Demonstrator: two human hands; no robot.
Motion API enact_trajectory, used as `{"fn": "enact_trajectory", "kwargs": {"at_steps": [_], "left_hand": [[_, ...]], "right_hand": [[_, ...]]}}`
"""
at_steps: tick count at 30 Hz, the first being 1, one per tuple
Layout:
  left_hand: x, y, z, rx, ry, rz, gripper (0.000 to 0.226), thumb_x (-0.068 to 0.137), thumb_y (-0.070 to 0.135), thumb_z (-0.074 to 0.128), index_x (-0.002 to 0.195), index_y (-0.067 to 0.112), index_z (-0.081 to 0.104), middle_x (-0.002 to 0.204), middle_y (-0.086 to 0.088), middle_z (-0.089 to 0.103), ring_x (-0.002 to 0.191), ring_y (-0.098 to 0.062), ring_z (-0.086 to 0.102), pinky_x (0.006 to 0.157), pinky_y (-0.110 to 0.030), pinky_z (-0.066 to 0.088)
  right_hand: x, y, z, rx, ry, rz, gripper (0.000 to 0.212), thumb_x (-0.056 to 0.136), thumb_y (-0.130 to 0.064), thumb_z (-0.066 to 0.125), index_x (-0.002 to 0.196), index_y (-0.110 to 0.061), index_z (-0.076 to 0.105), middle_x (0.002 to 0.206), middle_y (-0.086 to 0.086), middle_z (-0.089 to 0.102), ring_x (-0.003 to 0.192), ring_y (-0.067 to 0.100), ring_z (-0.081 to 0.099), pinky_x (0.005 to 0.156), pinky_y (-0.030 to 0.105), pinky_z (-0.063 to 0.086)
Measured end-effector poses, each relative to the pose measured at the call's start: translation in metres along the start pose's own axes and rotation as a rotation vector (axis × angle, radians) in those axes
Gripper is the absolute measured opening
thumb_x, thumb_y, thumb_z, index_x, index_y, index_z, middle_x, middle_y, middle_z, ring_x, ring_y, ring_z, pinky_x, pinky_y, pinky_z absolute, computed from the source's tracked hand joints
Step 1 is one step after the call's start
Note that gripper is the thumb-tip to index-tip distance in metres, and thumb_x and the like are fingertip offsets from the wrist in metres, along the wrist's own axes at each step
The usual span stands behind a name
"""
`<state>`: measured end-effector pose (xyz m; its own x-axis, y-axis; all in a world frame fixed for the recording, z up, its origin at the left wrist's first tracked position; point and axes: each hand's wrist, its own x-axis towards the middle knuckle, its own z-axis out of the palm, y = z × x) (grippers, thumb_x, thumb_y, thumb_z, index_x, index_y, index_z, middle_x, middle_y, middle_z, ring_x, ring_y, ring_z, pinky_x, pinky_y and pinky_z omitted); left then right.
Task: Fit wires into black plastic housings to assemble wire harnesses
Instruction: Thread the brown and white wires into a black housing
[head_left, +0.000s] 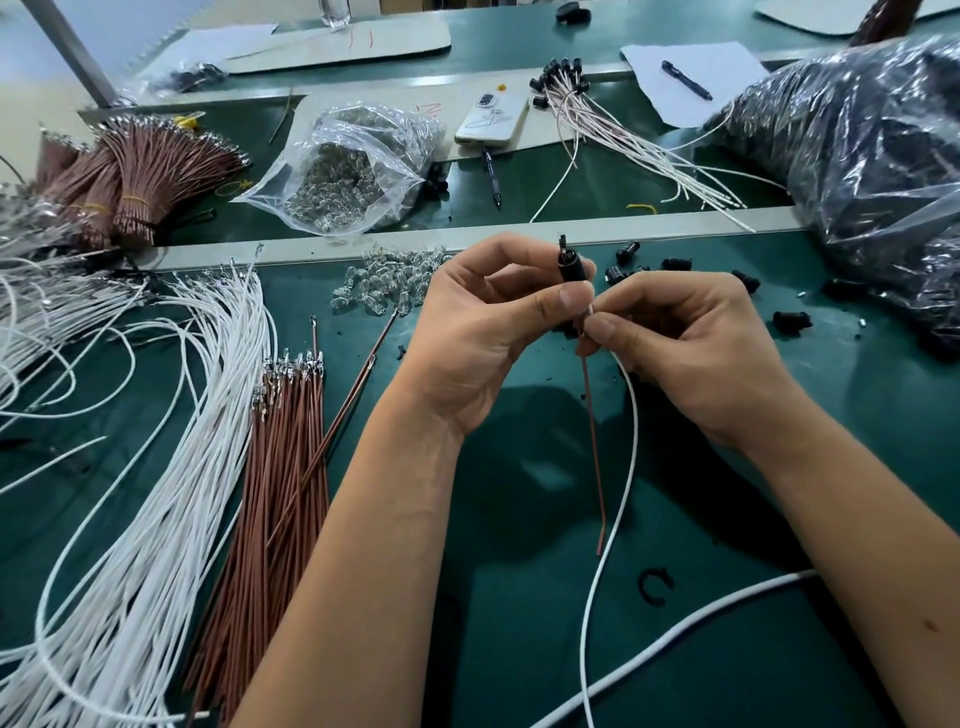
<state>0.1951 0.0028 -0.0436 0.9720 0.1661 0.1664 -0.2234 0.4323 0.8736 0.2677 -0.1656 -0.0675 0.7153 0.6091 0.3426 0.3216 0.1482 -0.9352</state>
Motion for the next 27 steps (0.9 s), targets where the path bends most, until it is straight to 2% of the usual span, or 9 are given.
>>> {"fn": "enact_trajectory", "kwargs": {"at_steps": [3, 7, 10, 13, 16, 19, 21, 24, 27], "left_hand": [[-0.0004, 0.0008, 0.0003, -0.007, -0.027, 0.013, 0.03, 0.07, -0.013, 0.072, 0.072, 0.017, 0.073, 0.085, -0.01, 0.074, 0.073, -0.019, 0.069, 0.074, -0.027, 0.057], [-0.0006, 0.0009, 0.0015, -0.033, -0.065, 0.037, 0.04, 0.072, -0.017, 0.064, 0.068, 0.021, 0.074, 0.084, -0.007, 0.074, 0.077, -0.018, 0.07, 0.074, -0.026, 0.057], [-0.0011, 0.0003, 0.0027, -0.061, -0.094, 0.061, 0.04, 0.068, -0.019, 0.067, 0.068, 0.02, 0.074, 0.083, -0.006, 0.074, 0.078, -0.018, 0.07, 0.075, -0.026, 0.057], [-0.0006, 0.0001, 0.0041, -0.073, -0.112, 0.083, 0.04, 0.061, -0.02, 0.073, 0.068, 0.019, 0.075, 0.082, -0.006, 0.074, 0.078, -0.018, 0.07, 0.075, -0.026, 0.057], [-0.0004, 0.0, 0.0049, -0.091, -0.116, 0.092, 0.026, 0.057, -0.004, 0.076, 0.067, 0.02, 0.075, 0.081, -0.005, 0.074, 0.078, -0.017, 0.07, 0.074, -0.026, 0.056], [-0.0003, -0.0005, 0.0055, -0.107, -0.108, 0.086, 0.023, 0.057, -0.002, 0.076, 0.067, 0.019, 0.075, 0.08, -0.004, 0.074, 0.077, -0.016, 0.07, 0.073, -0.025, 0.056], [0.0003, -0.0015, 0.005, -0.111, -0.098, 0.09, 0.026, 0.057, -0.004, 0.076, 0.067, 0.019, 0.074, 0.08, -0.004, 0.074, 0.077, -0.016, 0.071, 0.072, -0.025, 0.057], [0.0015, -0.0034, 0.003, -0.1, -0.088, 0.104, 0.045, 0.062, -0.026, 0.07, 0.068, 0.018, 0.074, 0.08, -0.005, 0.074, 0.077, -0.015, 0.071, 0.073, -0.025, 0.057], [0.0012, -0.0034, 0.0042, -0.1, -0.072, 0.11, 0.038, 0.056, -0.019, 0.077, 0.066, 0.018, 0.075, 0.078, -0.005, 0.074, 0.076, -0.015, 0.071, 0.073, -0.024, 0.057]], "right_hand": [[-0.0003, -0.0014, -0.0006, 0.012, -0.009, -0.001, 0.007, 0.086, -0.011, 0.074, 0.091, -0.006, 0.075, 0.077, 0.001, 0.077, 0.066, 0.003, 0.067, 0.065, 0.013, 0.05], [0.0001, -0.0027, -0.0009, -0.021, -0.013, 0.002, 0.009, 0.087, -0.015, 0.075, 0.091, -0.008, 0.075, 0.078, 0.005, 0.078, 0.066, 0.007, 0.065, 0.063, 0.019, 0.049], [0.0002, -0.0041, -0.0003, -0.016, -0.015, -0.009, 0.008, 0.087, -0.015, 0.075, 0.09, -0.008, 0.075, 0.077, 0.003, 0.077, 0.063, 0.003, 0.062, 0.059, 0.016, 0.048], [0.0, -0.0044, -0.0009, -0.02, -0.008, -0.016, 0.008, 0.087, -0.015, 0.075, 0.091, -0.008, 0.076, 0.078, 0.003, 0.078, 0.063, 0.008, 0.061, 0.058, 0.018, 0.047], [0.0003, -0.0046, -0.0011, -0.027, -0.003, -0.016, 0.009, 0.086, -0.015, 0.075, 0.091, -0.007, 0.076, 0.078, 0.005, 0.078, 0.063, 0.009, 0.061, 0.058, 0.019, 0.047], [0.0006, -0.0047, 0.0002, -0.024, -0.005, -0.014, 0.008, 0.087, -0.015, 0.075, 0.089, -0.008, 0.075, 0.076, 0.006, 0.076, 0.057, 0.003, 0.056, 0.055, 0.017, 0.044], [0.0009, -0.004, 0.0006, -0.025, -0.016, -0.013, 0.007, 0.088, -0.016, 0.074, 0.088, -0.009, 0.073, 0.073, 0.007, 0.074, 0.055, 0.002, 0.053, 0.054, 0.016, 0.042], [0.0011, -0.0017, 0.001, -0.031, -0.027, -0.007, 0.009, 0.091, -0.016, 0.072, 0.086, -0.009, 0.07, 0.07, 0.009, 0.068, 0.054, 0.003, 0.052, 0.055, 0.015, 0.041], [0.0017, 0.0001, 0.0011, -0.067, -0.049, -0.016, 0.009, 0.094, -0.013, 0.07, 0.086, -0.008, 0.067, 0.071, 0.019, 0.065, 0.055, 0.006, 0.051, 0.056, 0.015, 0.041]]}}
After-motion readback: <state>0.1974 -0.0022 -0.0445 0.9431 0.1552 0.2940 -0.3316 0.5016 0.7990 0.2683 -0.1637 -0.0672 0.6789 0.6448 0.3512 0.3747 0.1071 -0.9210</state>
